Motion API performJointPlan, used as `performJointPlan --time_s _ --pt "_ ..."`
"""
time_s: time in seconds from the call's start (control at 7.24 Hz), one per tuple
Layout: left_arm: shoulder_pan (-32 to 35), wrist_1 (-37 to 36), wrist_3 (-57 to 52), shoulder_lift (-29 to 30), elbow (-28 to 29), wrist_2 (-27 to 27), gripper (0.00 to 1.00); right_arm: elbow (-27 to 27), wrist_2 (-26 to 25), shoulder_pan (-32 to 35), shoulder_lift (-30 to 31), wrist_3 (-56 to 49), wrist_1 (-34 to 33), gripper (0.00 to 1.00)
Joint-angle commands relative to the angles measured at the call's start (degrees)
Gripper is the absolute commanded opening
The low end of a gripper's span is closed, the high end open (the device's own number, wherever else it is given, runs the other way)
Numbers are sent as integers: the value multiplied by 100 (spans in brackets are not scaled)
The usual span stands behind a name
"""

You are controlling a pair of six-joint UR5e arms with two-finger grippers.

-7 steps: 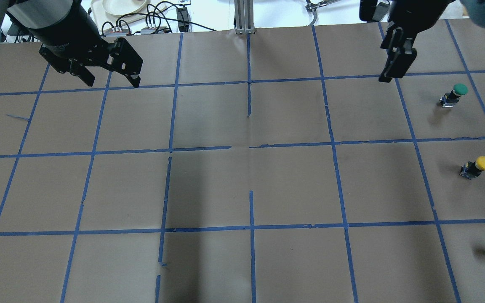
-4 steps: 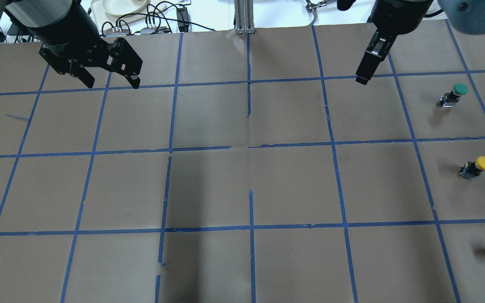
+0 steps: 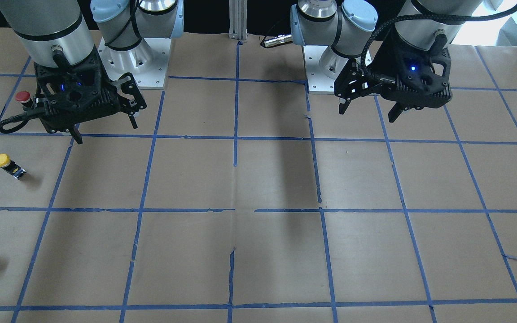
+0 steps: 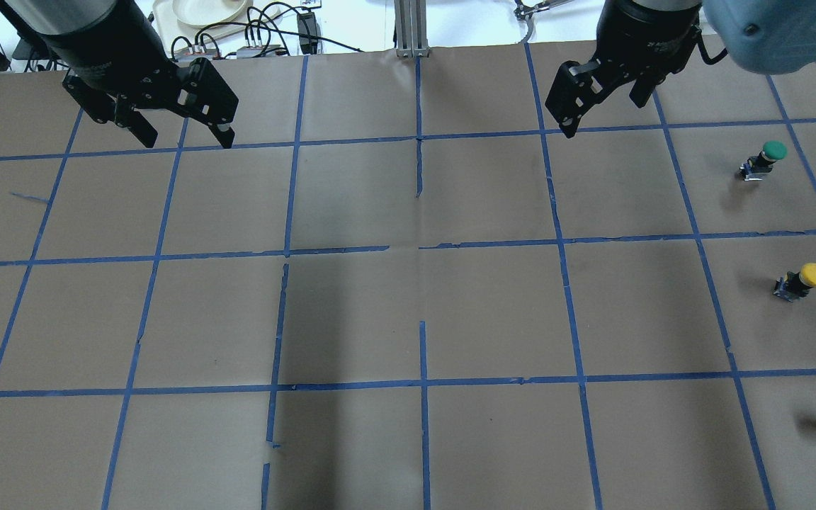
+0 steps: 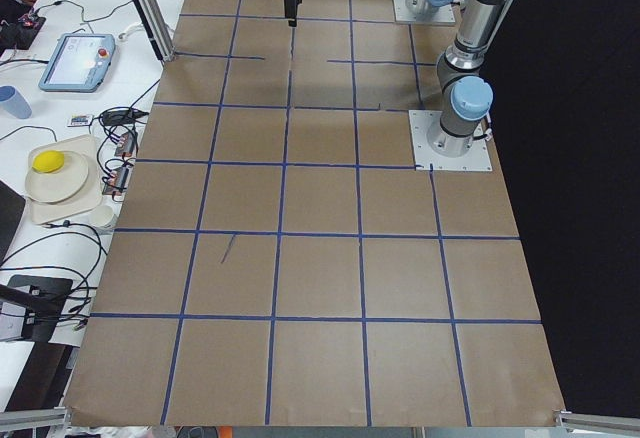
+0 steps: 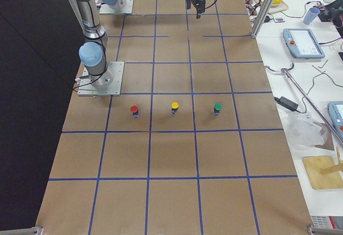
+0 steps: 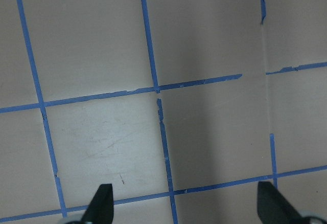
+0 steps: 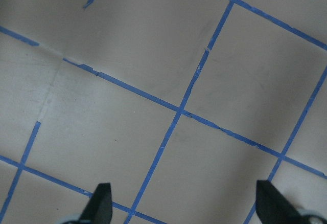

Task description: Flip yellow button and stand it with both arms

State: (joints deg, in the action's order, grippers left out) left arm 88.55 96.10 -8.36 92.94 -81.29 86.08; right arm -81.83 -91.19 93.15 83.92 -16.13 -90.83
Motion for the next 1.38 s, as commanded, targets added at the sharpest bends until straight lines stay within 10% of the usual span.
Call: performJointPlan --time_s 0.0,1.24 --pt "13 23 1 -4 25 -4 100 1 -4 28 62 856 -5 100" --pt "83 253 669 102 183 146 100 -34 84 -42 116 2158 48 100"
